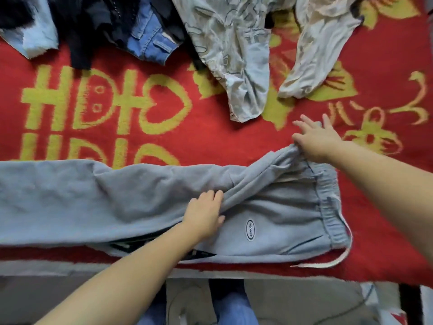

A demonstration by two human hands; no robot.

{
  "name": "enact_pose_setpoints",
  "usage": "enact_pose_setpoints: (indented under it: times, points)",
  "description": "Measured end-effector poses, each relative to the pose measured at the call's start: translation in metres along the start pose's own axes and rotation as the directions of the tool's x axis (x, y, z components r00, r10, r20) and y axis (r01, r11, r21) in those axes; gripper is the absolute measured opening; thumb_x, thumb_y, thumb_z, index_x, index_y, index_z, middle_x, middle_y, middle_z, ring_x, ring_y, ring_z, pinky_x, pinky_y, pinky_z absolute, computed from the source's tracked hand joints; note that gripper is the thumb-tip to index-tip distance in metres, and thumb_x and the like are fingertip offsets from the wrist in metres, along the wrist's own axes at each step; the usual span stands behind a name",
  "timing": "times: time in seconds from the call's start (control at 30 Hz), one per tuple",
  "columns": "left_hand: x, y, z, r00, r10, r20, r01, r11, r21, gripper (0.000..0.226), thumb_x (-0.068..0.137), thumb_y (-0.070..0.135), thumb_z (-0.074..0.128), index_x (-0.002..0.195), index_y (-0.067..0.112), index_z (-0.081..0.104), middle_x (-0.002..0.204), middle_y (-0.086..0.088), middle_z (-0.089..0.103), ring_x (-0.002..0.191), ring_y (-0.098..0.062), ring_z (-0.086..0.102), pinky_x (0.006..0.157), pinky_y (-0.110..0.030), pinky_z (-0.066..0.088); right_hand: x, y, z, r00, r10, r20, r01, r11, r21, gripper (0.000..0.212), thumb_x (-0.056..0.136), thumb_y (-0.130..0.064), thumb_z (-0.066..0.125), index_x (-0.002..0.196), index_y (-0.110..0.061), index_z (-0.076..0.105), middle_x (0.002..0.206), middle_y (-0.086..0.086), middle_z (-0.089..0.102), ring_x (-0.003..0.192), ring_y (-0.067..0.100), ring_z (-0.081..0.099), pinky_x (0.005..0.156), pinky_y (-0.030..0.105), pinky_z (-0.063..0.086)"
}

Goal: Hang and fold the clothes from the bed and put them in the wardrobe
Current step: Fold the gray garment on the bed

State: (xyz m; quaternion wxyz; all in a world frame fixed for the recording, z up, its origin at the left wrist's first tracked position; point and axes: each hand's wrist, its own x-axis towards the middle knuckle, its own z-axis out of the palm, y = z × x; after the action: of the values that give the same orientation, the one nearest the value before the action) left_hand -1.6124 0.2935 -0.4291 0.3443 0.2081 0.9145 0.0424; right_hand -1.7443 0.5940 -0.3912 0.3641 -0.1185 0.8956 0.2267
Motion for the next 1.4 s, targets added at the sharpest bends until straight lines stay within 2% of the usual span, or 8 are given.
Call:
enact_pose_setpoints:
  times: [0.2,0.4,0.57,0.67,0.77,0.97,1.13,1.4]
  points:
    - [-0.02,-0.007,-0.018,0.974,0.033,-0.223,-0.045,0.998,-0.05,0.008,0.093,0.019,0.042,0.091,0.014,0.047,0.09,-0.007,0.058,0.081,-0.032,0.059,0.053,-0.037,0.034,-0.071,0.025,0.004,0.97,-0.156,-0.189,0.17,0.984,0.059,0.02,0.08,-0.026,0.059,0.095,-0.024,0.046,0.1,0.0,0.06,0.096,0.025,0.061,0.06,0.029,0.036]
    - [-0.07,-0.004,-0.012,0.835,0.547,-0.062,-0.519,0.821,0.238,0.004,0.071,0.019,0.053,0.075,0.018,0.055,0.067,0.001,0.053,0.049,-0.018,0.052,0.034,-0.027,0.028,-0.171,-0.007,0.088,0.88,-0.474,0.032,0.473,0.88,0.035,0.02,0.091,-0.026,0.044,0.11,-0.024,0.047,0.11,0.001,0.062,0.101,0.026,0.061,0.067,0.034,0.041]
    - [-0.068,0.014,0.05,0.917,0.209,0.34,-0.276,0.947,0.163,0.043,0.093,0.027,0.047,0.135,0.022,0.036,0.128,-0.003,0.043,0.118,-0.026,0.045,0.089,-0.04,0.042,-0.175,-0.042,0.16,0.905,-0.383,0.184,0.229,0.805,0.547,0.041,0.091,-0.037,0.054,0.129,-0.025,0.045,0.128,-0.001,0.051,0.12,0.022,0.052,0.091,0.033,0.042]
    - [-0.058,0.031,0.054,0.987,0.136,0.087,-0.148,0.978,0.145,0.047,0.094,0.031,0.044,0.139,0.02,0.036,0.126,-0.004,0.046,0.117,-0.027,0.046,0.089,-0.037,0.04,-0.156,-0.025,0.179,0.976,0.173,-0.132,-0.009,0.637,0.771,0.028,0.088,-0.022,0.061,0.114,-0.013,0.058,0.113,0.009,0.059,0.11,0.03,0.055,0.089,0.038,0.044]
    - [-0.048,0.038,0.043,0.974,-0.068,-0.216,0.066,0.998,-0.018,0.048,0.089,0.022,0.052,0.136,0.013,0.043,0.125,-0.008,0.049,0.113,-0.03,0.049,0.087,-0.039,0.041,-0.143,-0.005,0.191,0.848,0.527,0.046,-0.252,0.325,0.912,0.059,0.084,-0.025,0.071,0.132,-0.002,0.046,0.126,0.024,0.051,0.12,0.039,0.047,0.099,0.045,0.038]
    - [-0.08,-0.008,0.046,0.683,-0.703,-0.198,0.521,0.659,-0.542,0.031,0.084,-0.004,0.043,0.113,0.005,0.049,0.121,-0.016,0.045,0.112,-0.033,0.043,0.086,-0.041,0.037,-0.127,-0.023,0.197,0.92,0.263,0.292,-0.263,-0.14,0.954,0.035,0.081,-0.016,0.076,0.113,-0.008,0.065,0.111,0.012,0.067,0.103,0.022,0.062,0.089,0.034,0.046]
    - [-0.101,-0.077,0.072,0.916,-0.386,-0.106,0.394,0.916,0.075,0.042,0.088,0.011,0.051,0.129,0.013,0.046,0.127,-0.008,0.047,0.117,-0.028,0.047,0.088,-0.036,0.038,-0.122,-0.012,0.186,0.897,0.362,0.253,-0.219,-0.133,0.967,0.017,0.081,-0.006,0.072,0.09,-0.019,0.066,0.095,0.008,0.068,0.07,0.007,0.058,0.07,0.025,0.044]
    - [-0.134,-0.113,0.071,0.983,0.179,-0.026,-0.166,0.95,0.266,0.051,0.035,0.011,0.088,0.08,0.017,0.065,0.073,-0.001,0.055,0.061,-0.022,0.058,0.051,-0.025,0.042,-0.139,-0.01,0.169,0.819,0.531,0.217,-0.361,0.182,0.915,0.019,0.082,-0.015,0.071,0.1,-0.007,0.068,0.102,0.026,0.068,0.099,0.036,0.064,0.08,0.041,0.044]
